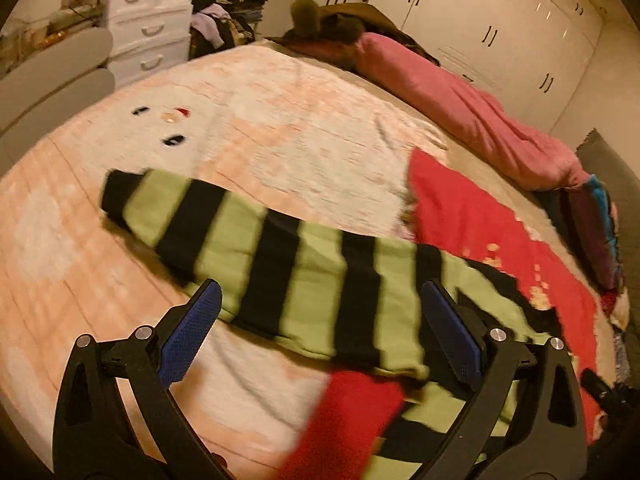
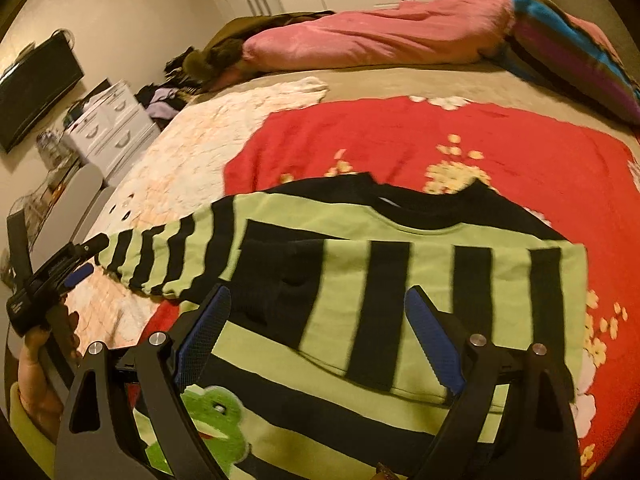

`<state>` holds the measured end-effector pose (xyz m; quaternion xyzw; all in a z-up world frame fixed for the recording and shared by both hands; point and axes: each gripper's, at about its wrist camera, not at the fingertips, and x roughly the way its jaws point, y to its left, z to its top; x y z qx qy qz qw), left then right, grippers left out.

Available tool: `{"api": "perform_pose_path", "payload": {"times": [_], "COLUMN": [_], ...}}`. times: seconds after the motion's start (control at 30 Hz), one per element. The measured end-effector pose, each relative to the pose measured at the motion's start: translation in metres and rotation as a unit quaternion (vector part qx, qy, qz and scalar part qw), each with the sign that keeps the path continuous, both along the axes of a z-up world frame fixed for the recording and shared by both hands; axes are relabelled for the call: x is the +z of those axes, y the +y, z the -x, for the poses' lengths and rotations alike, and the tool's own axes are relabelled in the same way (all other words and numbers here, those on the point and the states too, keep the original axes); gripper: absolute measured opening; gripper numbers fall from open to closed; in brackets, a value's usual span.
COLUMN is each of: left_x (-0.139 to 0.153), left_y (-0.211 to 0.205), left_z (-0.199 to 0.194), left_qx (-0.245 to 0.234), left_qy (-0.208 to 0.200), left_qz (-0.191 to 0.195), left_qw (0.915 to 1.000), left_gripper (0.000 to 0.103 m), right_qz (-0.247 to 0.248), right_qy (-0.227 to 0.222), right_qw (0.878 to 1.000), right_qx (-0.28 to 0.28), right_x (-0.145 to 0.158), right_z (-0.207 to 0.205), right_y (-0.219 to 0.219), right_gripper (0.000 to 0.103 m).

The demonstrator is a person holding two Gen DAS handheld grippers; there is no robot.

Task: Fold small clothes
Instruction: 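Move the left gripper to the other sleeve cuff, grasp and lift it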

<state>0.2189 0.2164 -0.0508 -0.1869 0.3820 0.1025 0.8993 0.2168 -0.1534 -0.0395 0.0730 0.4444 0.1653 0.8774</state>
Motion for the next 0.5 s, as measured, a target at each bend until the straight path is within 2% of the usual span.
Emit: {"api": "perform_pose_path", "payload": {"times": [0.07,0.17,0.33,0.5], "left_x": [-0.004,-0.015,-0.029,-0.059], "left_y": [0.017,0.048,0.083,0.126], "left_z": [0.001,0.000,-0.005,-0.005], "left_qx": [0.018,0.047,0.078,0.136], "left_qy": [0.002,0.005,0.018,0.036], "left_qz": [0.000,0.035,0.043,0.095], "left_qw": [0.9998,0.9983,0.9959,0.9855], "left_gripper": [0.093,0.093,0.093,0.092], "right_qz": [0.002,-0.003,-0.009,-0.018], "right_qy": [0.000,0.004,0.001,0.004], "right_qw": [1.000,1.000,0.999,0.997], "right_qx": [0.010,0.019,0.049,0.069], "right_x": [-0.001,-0.004,-0.004,-0.008], "right_z": [-0.003,-0.007,-0.007,-0.003], "right_y": [0.013,0.032,0.063,0.083], "right_gripper": [0.088,0.088,0.088,0.088]}}
